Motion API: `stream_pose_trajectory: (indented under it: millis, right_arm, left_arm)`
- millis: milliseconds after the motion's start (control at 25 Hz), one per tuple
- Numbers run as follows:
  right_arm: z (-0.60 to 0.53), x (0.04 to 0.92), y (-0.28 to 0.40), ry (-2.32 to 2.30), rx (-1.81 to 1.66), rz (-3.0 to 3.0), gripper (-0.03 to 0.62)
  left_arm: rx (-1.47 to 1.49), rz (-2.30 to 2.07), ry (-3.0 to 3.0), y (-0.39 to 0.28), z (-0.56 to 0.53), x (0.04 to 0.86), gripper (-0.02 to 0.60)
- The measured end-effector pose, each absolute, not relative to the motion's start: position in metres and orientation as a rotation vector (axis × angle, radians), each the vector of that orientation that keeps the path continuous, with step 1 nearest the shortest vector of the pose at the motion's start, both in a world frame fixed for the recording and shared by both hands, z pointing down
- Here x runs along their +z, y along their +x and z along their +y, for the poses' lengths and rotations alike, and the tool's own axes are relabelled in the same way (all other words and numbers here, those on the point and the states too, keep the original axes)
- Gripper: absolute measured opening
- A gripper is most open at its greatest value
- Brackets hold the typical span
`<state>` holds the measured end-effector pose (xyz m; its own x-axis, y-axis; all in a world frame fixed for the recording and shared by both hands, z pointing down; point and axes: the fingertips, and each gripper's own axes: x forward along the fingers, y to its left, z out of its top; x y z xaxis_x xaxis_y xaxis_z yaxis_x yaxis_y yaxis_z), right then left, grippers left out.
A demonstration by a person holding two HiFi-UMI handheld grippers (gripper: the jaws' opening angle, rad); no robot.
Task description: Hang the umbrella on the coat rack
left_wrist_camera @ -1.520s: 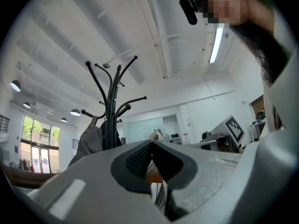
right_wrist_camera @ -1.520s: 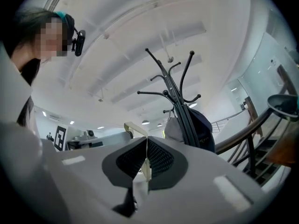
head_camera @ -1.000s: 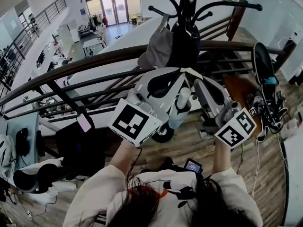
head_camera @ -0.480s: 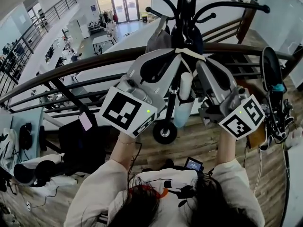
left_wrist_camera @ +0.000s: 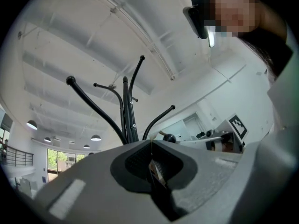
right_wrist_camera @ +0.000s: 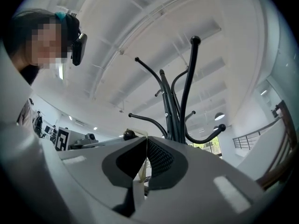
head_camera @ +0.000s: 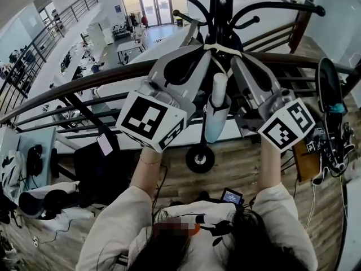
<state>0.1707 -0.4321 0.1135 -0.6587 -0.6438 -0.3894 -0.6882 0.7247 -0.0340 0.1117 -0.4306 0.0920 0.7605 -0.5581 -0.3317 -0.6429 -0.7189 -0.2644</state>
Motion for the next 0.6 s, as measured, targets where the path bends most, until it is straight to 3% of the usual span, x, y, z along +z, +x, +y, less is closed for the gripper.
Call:
stream_pose_trajectory:
  millis: [600]
  right_arm:
    - [-0.483, 0.167, 0.161, -1.013, 0.037, 2.666, 0.023]
  left_arm:
    - [0.169, 0.938, -2.634, 0.129, -0.473, 0.139, 0.003]
